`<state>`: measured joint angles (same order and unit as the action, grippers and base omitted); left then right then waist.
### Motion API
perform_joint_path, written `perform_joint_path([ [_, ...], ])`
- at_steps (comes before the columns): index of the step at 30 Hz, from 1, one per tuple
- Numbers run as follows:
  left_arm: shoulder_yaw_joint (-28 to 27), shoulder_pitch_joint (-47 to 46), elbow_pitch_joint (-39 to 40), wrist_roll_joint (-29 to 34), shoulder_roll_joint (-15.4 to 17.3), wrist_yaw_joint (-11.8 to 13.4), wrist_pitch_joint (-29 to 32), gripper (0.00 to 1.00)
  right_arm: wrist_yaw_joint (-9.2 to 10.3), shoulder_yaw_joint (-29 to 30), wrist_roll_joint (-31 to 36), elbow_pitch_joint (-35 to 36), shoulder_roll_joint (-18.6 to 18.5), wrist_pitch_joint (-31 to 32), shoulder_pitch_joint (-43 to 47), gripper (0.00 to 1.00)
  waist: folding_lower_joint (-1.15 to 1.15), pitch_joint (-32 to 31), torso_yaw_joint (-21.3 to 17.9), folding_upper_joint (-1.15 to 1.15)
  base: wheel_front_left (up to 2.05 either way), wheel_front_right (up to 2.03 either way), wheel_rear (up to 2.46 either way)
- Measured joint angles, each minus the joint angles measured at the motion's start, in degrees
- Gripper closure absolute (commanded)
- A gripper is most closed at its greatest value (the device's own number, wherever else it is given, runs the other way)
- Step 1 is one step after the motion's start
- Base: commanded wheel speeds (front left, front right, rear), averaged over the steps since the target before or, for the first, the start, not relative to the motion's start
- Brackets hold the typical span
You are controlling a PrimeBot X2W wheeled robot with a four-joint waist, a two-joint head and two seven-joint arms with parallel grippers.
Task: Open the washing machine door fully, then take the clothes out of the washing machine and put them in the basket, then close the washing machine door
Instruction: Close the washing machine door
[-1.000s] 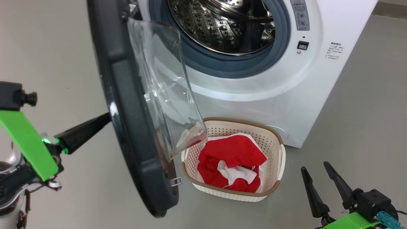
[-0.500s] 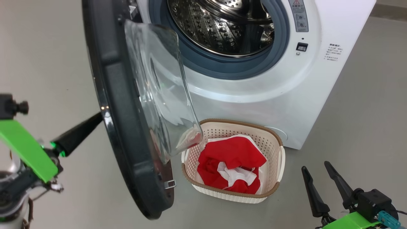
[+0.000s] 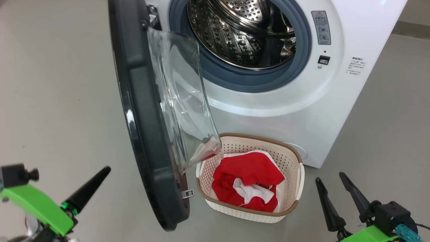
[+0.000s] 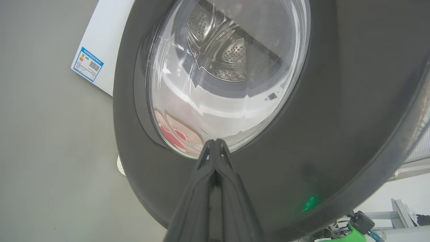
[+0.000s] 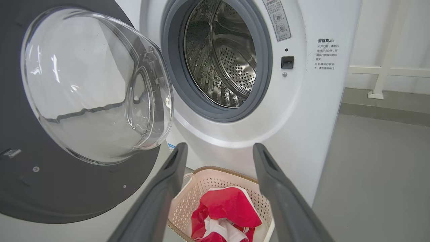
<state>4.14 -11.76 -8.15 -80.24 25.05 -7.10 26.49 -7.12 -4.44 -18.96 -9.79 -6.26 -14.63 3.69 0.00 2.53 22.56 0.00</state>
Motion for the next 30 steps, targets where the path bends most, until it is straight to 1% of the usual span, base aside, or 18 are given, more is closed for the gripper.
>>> perform_joint_path([
  [4,0.55,2.85,-0.75,-0.10,-0.51,0.00,-3.19,1.00,0.00,-0.05,0.00,-0.10,0.02,0.00,1.10,0.00,0.00,-0.32,0.17,0.00,0.00,0.00,0.00],
  [13,2.74,8.43,-3.67,-1.51,-2.88,0.00,-9.94,1.00,0.00,-0.14,0.00,-0.26,0.54,0.00,2.12,0.00,0.00,-1.15,0.91,0.00,0.00,0.00,0.00],
  [16,4.11,9.46,-5.11,-0.36,-2.87,0.00,-12.65,1.00,0.00,-0.22,0.00,-0.33,0.66,0.00,2.12,0.00,0.00,-1.35,1.17,0.00,0.00,0.00,0.00],
  [19,5.09,9.71,-6.12,-0.45,-3.57,0.00,-15.24,1.00,0.00,-0.26,0.00,-0.38,0.66,0.00,2.12,0.00,0.00,-1.54,1.34,0.00,0.00,0.00,0.00],
  [20,5.82,9.71,-6.45,0.09,-3.53,0.00,-16.08,0.98,0.00,-0.27,0.00,-0.43,0.66,0.00,2.12,0.00,0.00,-1.62,1.37,0.00,0.00,0.00,0.00],
  [21,6.61,9.72,-6.97,0.80,-3.44,0.00,-17.01,0.94,0.00,-0.31,0.00,-0.49,0.66,0.00,2.12,0.00,0.00,-1.73,1.38,0.00,0.00,0.00,0.00],
  [23,7.80,10.05,-7.54,1.64,-3.35,0.00,-18.96,0.75,0.00,-0.37,0.00,-0.53,0.69,0.00,2.13,0.00,0.00,-1.88,1.39,0.00,0.00,0.00,0.00],
  [26,10.20,10.81,-8.54,2.69,-3.27,0.00,-22.26,0.56,0.00,-0.53,0.00,-0.63,0.74,0.00,2.13,0.00,0.00,-1.95,1.33,0.00,0.00,0.00,0.00],
  [28,11.26,10.80,-9.05,3.56,-3.24,0.00,-24.87,0.54,0.00,-0.59,0.00,-0.63,0.78,0.00,2.13,0.00,0.00,-1.93,1.31,0.00,0.00,0.00,0.00],
  [29,11.80,10.79,-9.21,3.66,-3.18,0.00,-26.25,0.45,0.00,-0.60,0.00,-0.63,0.78,0.00,2.13,0.00,0.00,-1.93,1.28,0.00,0.00,0.00,0.00],
  [30,11.80,10.79,-9.21,3.66,-3.18,0.00,-26.25,0.26,0.00,-0.60,0.00,-0.63,0.78,0.00,2.13,0.00,0.00,-1.93,1.28,0.00,0.00,0.00,0.00],
])
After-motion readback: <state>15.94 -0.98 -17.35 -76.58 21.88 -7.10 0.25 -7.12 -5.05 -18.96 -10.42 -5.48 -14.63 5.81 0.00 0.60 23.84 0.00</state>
